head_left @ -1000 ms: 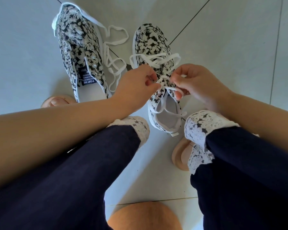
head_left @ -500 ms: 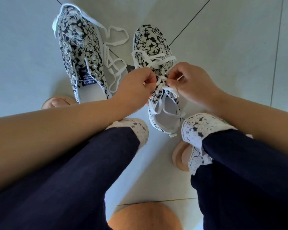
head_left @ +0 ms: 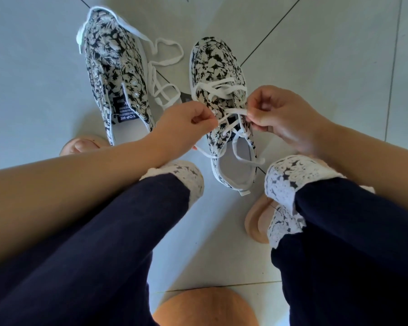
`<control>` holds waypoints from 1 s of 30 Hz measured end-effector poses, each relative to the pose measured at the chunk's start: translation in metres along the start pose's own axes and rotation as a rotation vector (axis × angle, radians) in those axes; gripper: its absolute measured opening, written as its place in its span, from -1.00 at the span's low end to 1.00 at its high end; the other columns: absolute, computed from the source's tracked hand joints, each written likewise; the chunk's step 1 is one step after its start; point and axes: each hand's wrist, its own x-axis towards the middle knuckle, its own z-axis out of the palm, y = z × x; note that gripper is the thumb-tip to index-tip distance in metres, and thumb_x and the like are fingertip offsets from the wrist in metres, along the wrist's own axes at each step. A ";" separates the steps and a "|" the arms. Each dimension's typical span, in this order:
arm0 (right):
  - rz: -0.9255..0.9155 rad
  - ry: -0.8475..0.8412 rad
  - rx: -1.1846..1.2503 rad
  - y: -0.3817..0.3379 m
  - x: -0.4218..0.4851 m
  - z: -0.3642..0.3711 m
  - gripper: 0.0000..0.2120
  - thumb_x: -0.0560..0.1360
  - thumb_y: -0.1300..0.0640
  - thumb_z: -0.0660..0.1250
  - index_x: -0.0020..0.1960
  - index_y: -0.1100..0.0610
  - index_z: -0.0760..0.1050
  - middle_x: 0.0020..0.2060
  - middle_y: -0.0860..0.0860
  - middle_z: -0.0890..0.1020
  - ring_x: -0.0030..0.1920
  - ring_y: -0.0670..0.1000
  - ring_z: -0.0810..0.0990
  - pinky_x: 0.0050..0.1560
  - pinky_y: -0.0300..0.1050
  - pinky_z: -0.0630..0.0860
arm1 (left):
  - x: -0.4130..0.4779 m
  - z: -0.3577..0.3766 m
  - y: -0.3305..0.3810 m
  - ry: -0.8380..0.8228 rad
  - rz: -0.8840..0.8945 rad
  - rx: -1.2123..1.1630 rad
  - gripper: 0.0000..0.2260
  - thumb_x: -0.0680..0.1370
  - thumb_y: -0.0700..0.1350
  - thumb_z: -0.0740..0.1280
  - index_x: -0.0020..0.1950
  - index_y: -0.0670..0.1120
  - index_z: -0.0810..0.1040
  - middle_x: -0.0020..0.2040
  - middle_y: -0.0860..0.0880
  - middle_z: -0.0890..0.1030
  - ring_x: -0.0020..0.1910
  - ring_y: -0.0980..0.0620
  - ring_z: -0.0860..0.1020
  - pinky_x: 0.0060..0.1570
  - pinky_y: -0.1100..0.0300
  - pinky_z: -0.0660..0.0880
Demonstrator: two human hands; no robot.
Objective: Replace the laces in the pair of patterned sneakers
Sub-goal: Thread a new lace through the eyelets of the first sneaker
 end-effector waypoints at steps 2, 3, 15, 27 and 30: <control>-0.029 0.000 -0.193 -0.004 0.001 -0.002 -0.94 0.50 0.23 0.30 -0.15 0.13 0.48 -0.30 -0.01 0.51 -0.34 -0.14 0.43 -0.28 -0.38 0.42 | -0.001 -0.002 0.001 0.021 -0.036 -0.083 -0.91 0.53 -0.16 0.29 -0.18 -0.05 0.51 -0.31 0.06 0.48 -0.38 0.20 0.41 -0.39 0.43 0.45; -0.048 0.017 -0.292 -0.006 0.001 -0.003 -0.96 0.49 0.18 0.32 -0.14 0.11 0.50 -0.32 -0.05 0.51 -0.36 -0.18 0.42 -0.28 -0.42 0.40 | 0.000 -0.004 0.002 0.023 -0.074 -0.166 -0.88 0.53 -0.20 0.28 -0.21 -0.06 0.49 -0.32 0.04 0.47 -0.38 0.17 0.42 -0.37 0.39 0.45; 0.007 0.014 -0.301 -0.006 0.001 -0.004 -0.92 0.44 0.05 0.37 -0.12 0.04 0.54 -0.39 -0.10 0.49 -0.39 -0.15 0.38 -0.34 -0.34 0.35 | 0.009 -0.006 0.009 -0.011 0.006 0.426 -0.58 0.50 0.21 0.22 -0.28 -0.15 0.43 -0.34 -0.02 0.41 -0.37 0.06 0.34 -0.30 0.20 0.31; 0.089 -0.115 0.136 0.001 -0.006 -0.032 -0.88 0.52 0.24 0.23 -0.18 0.13 0.47 -0.45 -0.03 0.51 -0.46 -0.09 0.34 -0.42 -0.24 0.21 | 0.009 -0.010 -0.003 0.018 0.085 0.319 -0.84 0.49 -0.01 0.33 -0.20 -0.07 0.44 -0.27 0.09 0.45 -0.28 0.16 0.39 -0.24 0.37 0.34; 0.055 -0.044 -0.316 -0.004 -0.009 -0.025 -0.83 0.53 0.02 0.25 -0.02 0.10 0.53 -0.43 -0.07 0.54 -0.47 -0.15 0.35 -0.43 -0.32 0.31 | 0.008 -0.007 0.004 0.010 0.078 0.288 -0.80 0.45 0.09 0.34 -0.09 0.00 0.45 -0.21 0.17 0.46 -0.24 0.27 0.41 -0.22 0.40 0.36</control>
